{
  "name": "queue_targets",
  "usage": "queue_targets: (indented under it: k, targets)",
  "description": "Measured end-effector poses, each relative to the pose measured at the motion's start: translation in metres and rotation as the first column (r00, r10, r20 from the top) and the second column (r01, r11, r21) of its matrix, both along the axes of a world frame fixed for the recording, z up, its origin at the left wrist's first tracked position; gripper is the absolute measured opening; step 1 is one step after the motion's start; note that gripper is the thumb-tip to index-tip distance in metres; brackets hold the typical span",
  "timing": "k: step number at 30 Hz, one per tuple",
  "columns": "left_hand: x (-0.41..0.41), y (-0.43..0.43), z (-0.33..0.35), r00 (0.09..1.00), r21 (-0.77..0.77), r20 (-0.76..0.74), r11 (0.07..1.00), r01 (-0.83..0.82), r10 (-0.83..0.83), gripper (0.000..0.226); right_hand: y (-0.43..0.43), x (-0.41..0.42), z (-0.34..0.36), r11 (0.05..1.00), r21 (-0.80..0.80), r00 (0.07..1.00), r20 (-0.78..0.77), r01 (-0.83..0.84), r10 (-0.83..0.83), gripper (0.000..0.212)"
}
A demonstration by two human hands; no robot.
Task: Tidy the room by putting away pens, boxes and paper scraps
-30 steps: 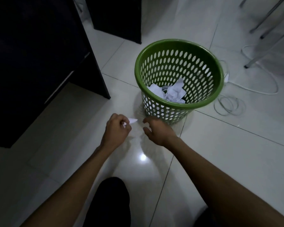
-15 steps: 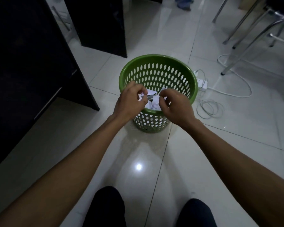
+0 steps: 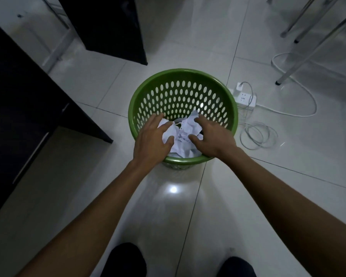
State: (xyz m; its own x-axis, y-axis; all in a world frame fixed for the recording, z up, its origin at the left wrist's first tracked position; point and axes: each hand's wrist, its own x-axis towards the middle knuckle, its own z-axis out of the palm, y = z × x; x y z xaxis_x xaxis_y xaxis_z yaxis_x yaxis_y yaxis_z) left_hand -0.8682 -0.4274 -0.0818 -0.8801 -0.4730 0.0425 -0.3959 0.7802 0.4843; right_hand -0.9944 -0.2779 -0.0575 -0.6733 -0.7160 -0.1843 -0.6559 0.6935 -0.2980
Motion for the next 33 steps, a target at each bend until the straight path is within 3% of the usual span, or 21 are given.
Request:
queue_targets:
  k: [5,13,17,22,30,33]
  targets:
    - [0.003,0.005,-0.005,0.997,-0.024,0.07,0.999,-0.042,0.044,0.049,0.0,-0.002,-0.008,0.99,0.142,1.0,0.016,-0.026,0.024,0.07]
    - [-0.001,0.013,0.005,0.989,-0.052,0.057,0.99,-0.13,0.133,0.051,0.002,0.0,-0.01,0.992,0.124,0.999,0.024,-0.034,0.031,0.07]
    - [-0.004,0.012,0.004,0.979,-0.024,0.119,0.986,-0.164,0.165,0.055,0.003,-0.003,-0.015,0.996,0.084,0.999,0.035,-0.043,0.04,0.069]
    - [-0.003,0.013,0.008,0.97,-0.033,0.146,0.981,-0.19,0.193,0.045,0.002,-0.002,-0.015,0.993,0.093,0.996,0.061,-0.075,0.07,0.069]
    - [-0.003,0.013,0.004,0.982,-0.033,0.112,0.988,-0.151,0.154,0.05,0.0,-0.008,-0.014,0.986,0.139,0.991,0.114,-0.091,0.076,0.071]
    - [-0.002,0.012,0.008,0.993,0.021,0.092,0.997,-0.076,0.073,0.055,-0.005,-0.006,-0.004,0.998,0.07,0.991,0.136,-0.007,-0.002,0.072]
